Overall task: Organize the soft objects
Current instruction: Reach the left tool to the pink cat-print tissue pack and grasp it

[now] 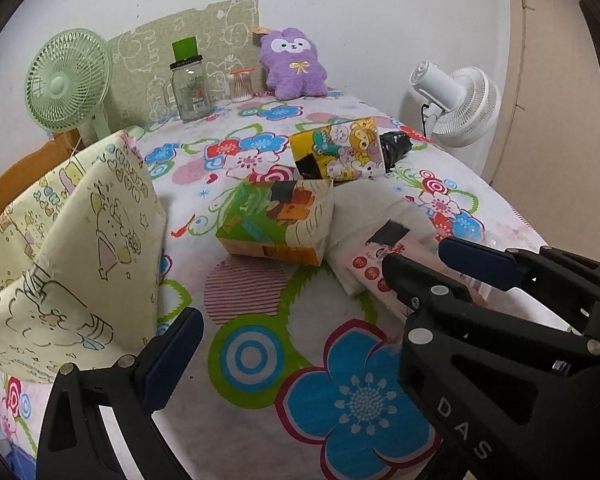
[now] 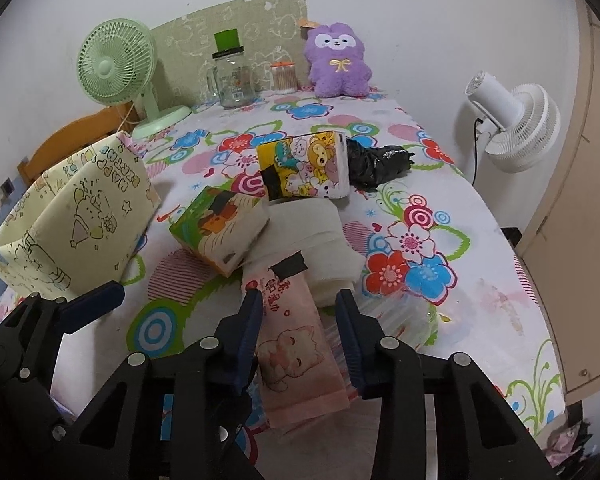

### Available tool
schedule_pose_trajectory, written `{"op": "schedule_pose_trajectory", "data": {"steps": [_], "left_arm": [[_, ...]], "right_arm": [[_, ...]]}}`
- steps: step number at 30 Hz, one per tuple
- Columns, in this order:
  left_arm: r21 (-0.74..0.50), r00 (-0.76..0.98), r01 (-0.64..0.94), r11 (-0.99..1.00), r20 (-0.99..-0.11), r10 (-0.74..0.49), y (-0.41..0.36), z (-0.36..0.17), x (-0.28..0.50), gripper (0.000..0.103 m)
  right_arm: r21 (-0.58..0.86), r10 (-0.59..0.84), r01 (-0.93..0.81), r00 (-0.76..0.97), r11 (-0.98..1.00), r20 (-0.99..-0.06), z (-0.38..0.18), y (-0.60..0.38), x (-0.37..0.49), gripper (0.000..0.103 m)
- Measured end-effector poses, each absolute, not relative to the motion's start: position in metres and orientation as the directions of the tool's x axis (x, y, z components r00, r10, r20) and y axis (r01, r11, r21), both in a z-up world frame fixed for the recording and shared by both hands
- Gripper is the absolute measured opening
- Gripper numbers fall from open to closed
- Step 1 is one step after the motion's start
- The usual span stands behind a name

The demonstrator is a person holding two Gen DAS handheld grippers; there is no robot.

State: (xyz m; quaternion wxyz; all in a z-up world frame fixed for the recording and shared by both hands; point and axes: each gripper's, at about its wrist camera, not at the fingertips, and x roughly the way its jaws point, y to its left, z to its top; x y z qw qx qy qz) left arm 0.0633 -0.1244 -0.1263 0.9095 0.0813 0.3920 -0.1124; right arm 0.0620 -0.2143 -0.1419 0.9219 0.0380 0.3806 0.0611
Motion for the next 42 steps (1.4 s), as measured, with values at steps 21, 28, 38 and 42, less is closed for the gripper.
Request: {"op": "schedule_pose_trajectory", "data": {"steps": [21, 28, 38, 42], "left_arm": [[0.025, 0.645, 0.372, 0.928, -0.726, -0.239, -0.182, -0.113, 0.06, 0.101], [0.018, 0.618, 0.393, 0.919, -0.746, -0.249, -0.2, -0.121, 0.065, 0.1], [0.033, 0.609, 0.379, 0.925, -0.762, -0.222, -0.194, -0.125, 0.07, 0.078], [0.015, 0.595, 0.391, 0.92, -0.767, -0.24, -0.187, -0.125, 0.069, 0.076]], "right_arm": [[0.126, 0.025, 0.077, 0.75, 0.989, -0.661, -0.126, -0.276, 0.041, 0.056], [0.143, 0.007, 0.124, 0.73, 0.982, -0.684, -0.135, -0.294, 0.043, 0.058], [0.167, 0.046, 0.101, 0.713, 0.981, -0.7, -0.142, -0.29, 0.049, 0.059], [0.169, 0.057, 0.089, 0.708, 0.982, -0.704, -0.143, -0.284, 0.051, 0.059]]}}
